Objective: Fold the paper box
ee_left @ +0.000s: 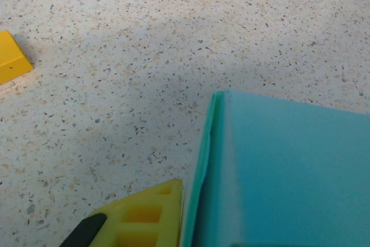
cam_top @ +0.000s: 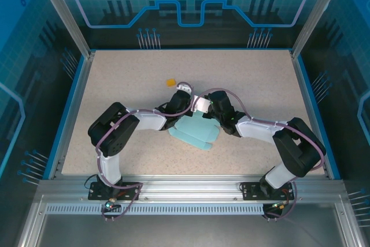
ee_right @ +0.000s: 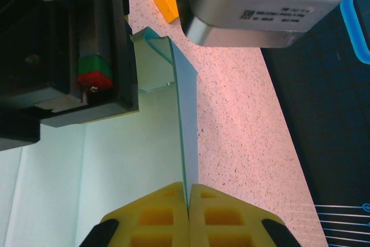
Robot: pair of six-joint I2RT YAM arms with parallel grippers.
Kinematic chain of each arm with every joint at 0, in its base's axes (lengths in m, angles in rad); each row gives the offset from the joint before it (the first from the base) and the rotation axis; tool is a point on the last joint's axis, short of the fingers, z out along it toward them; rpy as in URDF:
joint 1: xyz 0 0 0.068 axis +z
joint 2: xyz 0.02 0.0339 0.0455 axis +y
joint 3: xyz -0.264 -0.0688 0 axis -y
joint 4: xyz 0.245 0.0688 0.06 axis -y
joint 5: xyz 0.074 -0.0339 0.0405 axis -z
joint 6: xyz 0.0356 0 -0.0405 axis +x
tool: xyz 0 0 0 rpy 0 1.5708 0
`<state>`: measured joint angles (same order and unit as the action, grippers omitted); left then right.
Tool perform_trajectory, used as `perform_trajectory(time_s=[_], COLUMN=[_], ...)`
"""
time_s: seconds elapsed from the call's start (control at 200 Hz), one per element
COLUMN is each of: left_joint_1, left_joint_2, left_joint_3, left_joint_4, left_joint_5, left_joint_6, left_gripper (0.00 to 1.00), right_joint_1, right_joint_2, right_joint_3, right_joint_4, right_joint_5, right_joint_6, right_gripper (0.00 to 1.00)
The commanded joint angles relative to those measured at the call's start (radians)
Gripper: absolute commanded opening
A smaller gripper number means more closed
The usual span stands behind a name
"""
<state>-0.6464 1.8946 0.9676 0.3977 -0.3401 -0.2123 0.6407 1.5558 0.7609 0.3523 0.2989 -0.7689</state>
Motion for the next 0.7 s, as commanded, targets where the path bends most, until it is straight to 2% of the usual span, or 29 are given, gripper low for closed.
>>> perform_trajectory(time_s=[0.0, 0.285, 0.69], left_joint_1=[0.090, 0.090, 0.091], left_joint_2=[0.003, -0.041, -0.088], left_joint_3=[-0.017, -0.051, -0.128], left_joint_4=[0.000, 0.050, 0.043], left_joint_5=[-0.184, -0.033, 0.052], left_joint_6=[-0.039, 0.018, 0.029], left_gripper=[0.11, 0.28, 0.46], right_joint_1=[0.017, 0.001, -0.015], right_joint_2=[-0.072, -0.053, -0.059], right_joint_3=[-0.014, 0.011, 0.031], right_joint_4=[-0.035, -0.041, -0.051], right_joint_5=[-0.082, -0.021, -0.015], right_joint_6=[0.044, 0.056, 0.057], right_gripper=[0.00, 0.00, 0.00])
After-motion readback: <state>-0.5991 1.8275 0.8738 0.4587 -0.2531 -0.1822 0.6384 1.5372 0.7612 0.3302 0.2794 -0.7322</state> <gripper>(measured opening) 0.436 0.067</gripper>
